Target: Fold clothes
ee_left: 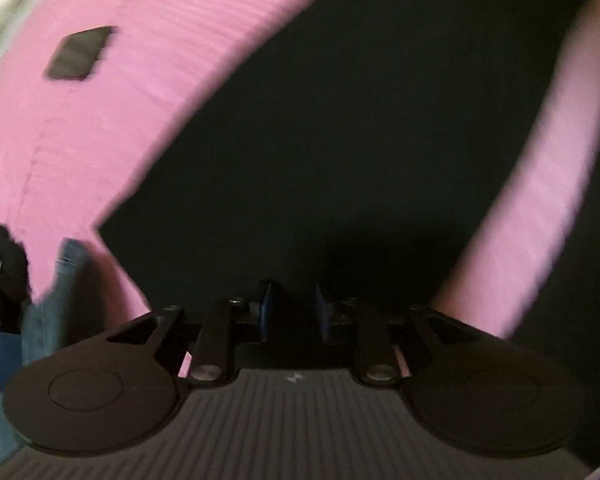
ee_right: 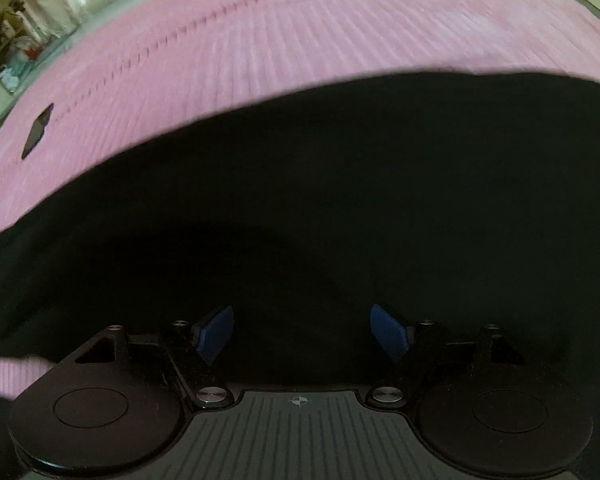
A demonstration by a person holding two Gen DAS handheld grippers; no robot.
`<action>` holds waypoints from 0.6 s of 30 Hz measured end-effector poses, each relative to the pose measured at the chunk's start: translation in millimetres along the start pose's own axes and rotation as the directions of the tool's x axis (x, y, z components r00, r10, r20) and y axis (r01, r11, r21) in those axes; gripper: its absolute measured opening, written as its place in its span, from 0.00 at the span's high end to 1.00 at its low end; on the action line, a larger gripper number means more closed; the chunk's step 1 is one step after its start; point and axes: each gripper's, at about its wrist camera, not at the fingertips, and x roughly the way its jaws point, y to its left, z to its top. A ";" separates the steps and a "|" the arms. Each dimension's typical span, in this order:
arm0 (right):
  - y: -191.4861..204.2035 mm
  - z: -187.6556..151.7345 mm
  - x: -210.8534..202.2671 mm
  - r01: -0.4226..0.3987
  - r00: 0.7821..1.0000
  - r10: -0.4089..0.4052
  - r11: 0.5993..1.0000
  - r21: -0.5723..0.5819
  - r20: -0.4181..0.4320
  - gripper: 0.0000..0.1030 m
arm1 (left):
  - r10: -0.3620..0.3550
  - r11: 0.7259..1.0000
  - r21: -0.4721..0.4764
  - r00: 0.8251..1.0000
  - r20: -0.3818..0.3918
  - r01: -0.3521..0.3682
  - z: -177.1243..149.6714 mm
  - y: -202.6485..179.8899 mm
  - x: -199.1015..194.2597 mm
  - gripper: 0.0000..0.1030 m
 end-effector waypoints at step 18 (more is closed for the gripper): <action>-13.6 -134.5 -162.2 0.079 0.997 -0.083 0.931 0.356 -0.003 0.21 | -0.060 0.995 0.070 0.995 -0.075 0.066 -64.0 -70.8 -85.2 0.73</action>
